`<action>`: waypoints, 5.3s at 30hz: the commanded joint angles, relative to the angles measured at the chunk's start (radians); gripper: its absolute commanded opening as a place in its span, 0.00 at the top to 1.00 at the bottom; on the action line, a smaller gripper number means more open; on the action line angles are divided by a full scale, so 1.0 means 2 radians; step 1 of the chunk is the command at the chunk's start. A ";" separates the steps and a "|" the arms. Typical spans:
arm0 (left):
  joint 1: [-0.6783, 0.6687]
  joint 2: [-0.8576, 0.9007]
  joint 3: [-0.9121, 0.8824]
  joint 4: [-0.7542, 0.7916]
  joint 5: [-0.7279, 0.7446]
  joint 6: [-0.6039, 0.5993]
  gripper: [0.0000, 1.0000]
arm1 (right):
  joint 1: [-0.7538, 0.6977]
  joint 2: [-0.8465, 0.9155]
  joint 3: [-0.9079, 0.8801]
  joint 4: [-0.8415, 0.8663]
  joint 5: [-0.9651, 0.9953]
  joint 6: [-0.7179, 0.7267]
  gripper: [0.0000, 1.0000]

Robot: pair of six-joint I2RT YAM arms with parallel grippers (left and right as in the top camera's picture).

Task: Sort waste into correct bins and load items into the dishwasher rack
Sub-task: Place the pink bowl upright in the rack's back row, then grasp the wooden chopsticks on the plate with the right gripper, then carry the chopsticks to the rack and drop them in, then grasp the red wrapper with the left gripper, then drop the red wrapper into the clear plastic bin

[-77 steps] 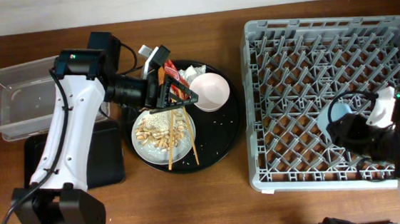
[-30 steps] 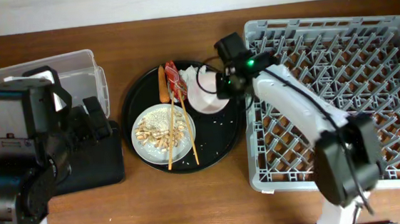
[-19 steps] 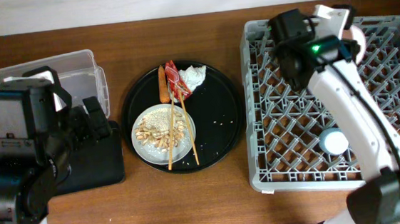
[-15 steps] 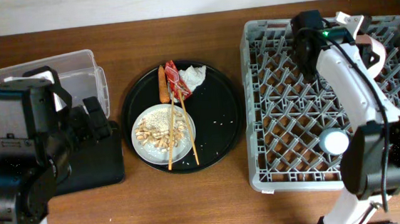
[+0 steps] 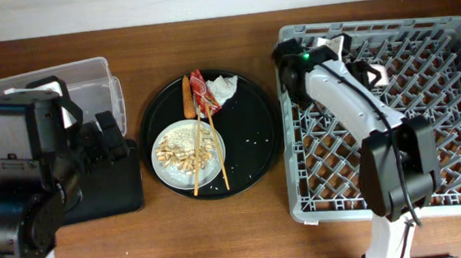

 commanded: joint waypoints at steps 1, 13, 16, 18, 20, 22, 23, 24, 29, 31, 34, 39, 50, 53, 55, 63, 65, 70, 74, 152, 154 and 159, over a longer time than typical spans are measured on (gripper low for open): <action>-0.001 -0.002 0.001 0.000 -0.009 -0.005 0.01 | 0.039 -0.045 0.051 -0.033 -0.099 0.005 0.34; -0.001 -0.002 0.001 0.000 -0.009 -0.005 0.01 | 0.203 0.054 0.064 0.111 -0.615 -0.025 0.66; -0.001 -0.002 0.001 0.000 -0.009 -0.005 0.01 | 0.211 0.088 0.064 0.120 -0.615 -0.025 0.75; -0.001 -0.002 0.001 0.000 -0.009 -0.005 0.01 | 0.211 0.088 0.064 0.121 -0.593 -0.025 0.76; -0.001 -0.002 0.001 0.000 -0.009 -0.005 0.01 | 0.211 0.091 0.064 0.121 -0.576 -0.025 0.75; -0.001 -0.002 0.001 0.000 -0.009 -0.005 0.01 | 0.217 0.092 0.063 0.121 -0.575 -0.025 0.75; -0.001 -0.002 0.001 0.000 -0.009 -0.005 0.01 | 0.220 0.093 0.061 0.123 -0.575 -0.025 0.75; -0.001 -0.002 0.001 0.000 -0.009 -0.005 0.01 | 0.220 0.094 0.048 0.137 -0.575 -0.025 0.76; -0.001 -0.002 0.001 0.000 -0.009 -0.005 0.01 | 0.220 0.080 0.040 0.163 -0.583 -0.047 0.96; -0.001 -0.002 0.001 0.000 -0.009 -0.005 0.01 | 0.218 0.035 0.058 0.145 -0.578 -0.050 0.96; -0.001 -0.002 0.001 0.000 -0.009 -0.005 0.01 | 0.180 -0.069 0.059 0.107 -0.559 -0.045 0.96; -0.001 -0.002 0.001 0.000 -0.009 -0.005 0.01 | 0.007 -0.082 0.054 0.018 -0.528 -0.046 0.96; -0.001 -0.002 0.001 0.000 -0.009 -0.005 0.01 | 0.235 -0.012 0.023 0.154 -0.538 -0.007 0.58; -0.001 -0.002 0.001 0.000 -0.009 -0.005 0.01 | 0.256 0.047 0.023 0.184 -0.556 0.022 0.62; -0.001 -0.002 0.001 0.000 -0.009 -0.005 0.01 | 0.257 0.084 0.023 0.203 -0.625 0.020 0.62; -0.001 -0.002 0.001 0.000 -0.009 -0.005 0.01 | 0.216 -0.035 0.023 0.138 -0.540 0.020 0.96; -0.001 -0.002 0.001 0.000 -0.009 -0.005 0.01 | 0.165 -0.099 0.023 0.094 -0.517 0.020 0.96; -0.001 -0.002 0.001 0.000 -0.009 -0.005 0.01 | 0.032 -0.088 0.014 0.031 -0.484 -0.019 0.96; -0.001 -0.002 0.001 -0.001 -0.009 -0.005 0.01 | 0.021 -0.088 0.001 0.033 -0.484 -0.031 0.46; -0.146 0.442 0.018 0.228 0.072 0.039 0.99 | -0.108 -1.012 -0.815 0.556 -0.551 -0.175 0.02; -0.146 0.442 0.016 0.228 0.072 0.035 0.99 | -0.108 -1.012 -0.815 0.556 -0.551 -0.175 0.02; -0.155 0.381 0.016 0.181 0.107 -0.024 0.99 | -0.108 -1.012 -0.815 0.556 -0.551 -0.175 0.02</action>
